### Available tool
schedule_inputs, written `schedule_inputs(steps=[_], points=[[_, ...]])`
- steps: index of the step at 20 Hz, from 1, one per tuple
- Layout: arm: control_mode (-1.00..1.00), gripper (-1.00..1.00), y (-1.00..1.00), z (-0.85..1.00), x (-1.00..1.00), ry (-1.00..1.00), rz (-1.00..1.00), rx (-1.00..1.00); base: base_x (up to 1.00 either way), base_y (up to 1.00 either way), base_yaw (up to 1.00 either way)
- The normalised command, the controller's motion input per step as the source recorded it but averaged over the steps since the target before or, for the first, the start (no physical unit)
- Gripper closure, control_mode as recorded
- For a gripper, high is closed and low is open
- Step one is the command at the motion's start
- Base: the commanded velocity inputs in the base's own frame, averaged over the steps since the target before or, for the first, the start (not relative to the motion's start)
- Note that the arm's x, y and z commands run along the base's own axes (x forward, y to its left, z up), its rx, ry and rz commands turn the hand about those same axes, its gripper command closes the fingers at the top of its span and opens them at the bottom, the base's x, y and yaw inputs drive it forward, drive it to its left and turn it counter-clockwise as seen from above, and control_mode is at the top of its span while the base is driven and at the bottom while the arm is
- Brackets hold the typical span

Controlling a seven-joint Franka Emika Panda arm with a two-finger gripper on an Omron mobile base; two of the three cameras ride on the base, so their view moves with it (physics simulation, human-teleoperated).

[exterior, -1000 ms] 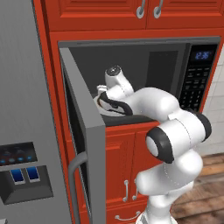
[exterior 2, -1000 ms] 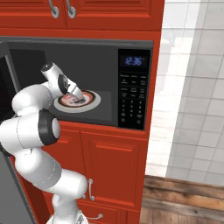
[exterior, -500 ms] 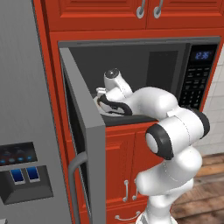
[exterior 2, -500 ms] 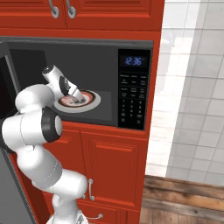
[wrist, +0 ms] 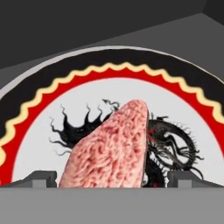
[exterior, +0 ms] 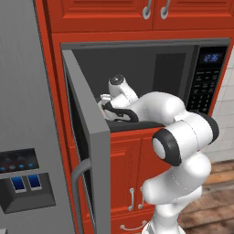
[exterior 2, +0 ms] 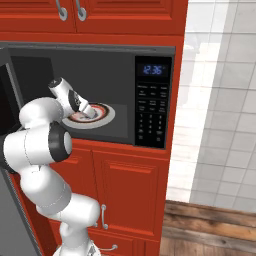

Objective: Pick the steak from the microwave and place it on plate located on the counter.

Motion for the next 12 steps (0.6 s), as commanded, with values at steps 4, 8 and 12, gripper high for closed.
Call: schedule_inputs(steps=[4,8,12], points=[[-1.00,-1.00,0.00,0.00,0.00,0.00,0.00,0.00,0.00,0.00,0.00],[-1.00,1.00,0.00,0.00,0.00,0.00,0.00,0.00,0.00,0.00,0.00],[-1.00,1.00,0.00,0.00,0.00,0.00,0.00,0.00,0.00,0.00,0.00]])
